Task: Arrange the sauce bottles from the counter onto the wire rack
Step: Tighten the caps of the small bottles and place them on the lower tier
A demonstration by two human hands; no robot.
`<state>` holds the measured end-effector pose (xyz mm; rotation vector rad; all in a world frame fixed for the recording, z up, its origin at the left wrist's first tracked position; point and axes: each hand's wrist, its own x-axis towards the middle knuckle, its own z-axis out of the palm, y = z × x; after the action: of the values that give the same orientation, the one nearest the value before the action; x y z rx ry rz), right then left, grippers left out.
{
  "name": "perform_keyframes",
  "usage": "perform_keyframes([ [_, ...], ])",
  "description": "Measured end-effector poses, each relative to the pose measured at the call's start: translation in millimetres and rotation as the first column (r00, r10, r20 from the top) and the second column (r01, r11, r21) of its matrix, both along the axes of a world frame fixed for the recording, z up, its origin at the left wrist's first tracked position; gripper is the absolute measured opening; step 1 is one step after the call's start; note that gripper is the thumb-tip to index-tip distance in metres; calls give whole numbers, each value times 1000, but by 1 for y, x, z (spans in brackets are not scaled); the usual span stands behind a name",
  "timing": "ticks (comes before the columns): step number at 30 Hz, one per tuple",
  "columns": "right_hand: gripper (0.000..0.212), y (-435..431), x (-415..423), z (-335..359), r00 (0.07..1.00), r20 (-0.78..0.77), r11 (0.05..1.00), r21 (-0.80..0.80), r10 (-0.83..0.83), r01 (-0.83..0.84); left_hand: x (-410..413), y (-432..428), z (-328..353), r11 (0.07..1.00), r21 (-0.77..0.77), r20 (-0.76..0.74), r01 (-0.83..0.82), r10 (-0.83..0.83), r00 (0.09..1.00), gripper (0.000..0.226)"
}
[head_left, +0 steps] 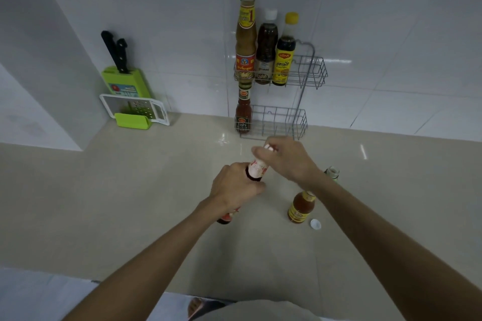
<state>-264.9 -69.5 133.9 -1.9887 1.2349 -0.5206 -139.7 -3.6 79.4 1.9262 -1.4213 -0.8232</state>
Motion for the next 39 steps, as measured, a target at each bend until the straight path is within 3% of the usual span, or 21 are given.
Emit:
perform_keyframes([
  [2, 34, -13, 0, 14, 1000, 7, 996, -90, -4, 5, 7, -6, 2, 996, -26, -191, 88, -91, 977, 33],
  [4, 33, -29, 1, 30, 998, 27, 989, -136, -49, 53, 13, -8, -6, 989, 23, -288, 143, -131, 949, 56],
  [7, 39, -50, -3, 35, 976, 167, 987, -56, -142, 153, 17, -16, -26, 993, 40, -296, 110, -94, 951, 40],
  [9, 35, -57, -4, 25, 973, 206, 994, 31, -105, 101, 17, -33, -33, 999, 7, -297, 36, -32, 954, 35],
  [11, 19, -63, -3, 6, 980, 197, 994, 108, -6, -16, 18, -57, -35, 1000, -4, -270, -4, 3, 963, 41],
  [12, 22, -69, -2, -6, 969, 246, 984, 176, -13, -31, 21, -71, -35, 1000, 2, -245, 11, -10, 969, 47],
  [14, 31, -88, 1, -26, 924, 346, 955, 289, -164, 62, 31, -100, -37, 991, 54, -210, 120, -106, 972, 66],
  [16, 31, -110, 9, -40, 895, 342, 956, 166, -286, 242, 50, -132, -40, 969, 156, -155, 190, -166, 974, 98],
  [18, 28, -133, 17, -51, 880, 325, 927, -24, -347, 375, 71, -161, -42, 969, 215, -131, 123, -96, 987, 110],
  [23, 24, -183, 45, -76, 856, 428, 922, -116, -290, 370, 101, -221, -46, 973, 231, -359, 10, 76, 930, 117],
  [28, 30, -216, 67, -114, 918, 291, 949, -78, -271, 305, 112, -252, -60, 962, 274, -439, 19, 107, 892, 117],
  [33, 40, -236, 80, -130, 972, 152, 974, -113, -177, 195, 111, -256, -79, 970, 240, -479, 43, 80, 874, 99],
  [39, 37, -247, 87, -137, 978, 44, 977, -48, -205, 207, 107, -257, -90, 977, 211, -494, 35, 76, 866, 98],
])
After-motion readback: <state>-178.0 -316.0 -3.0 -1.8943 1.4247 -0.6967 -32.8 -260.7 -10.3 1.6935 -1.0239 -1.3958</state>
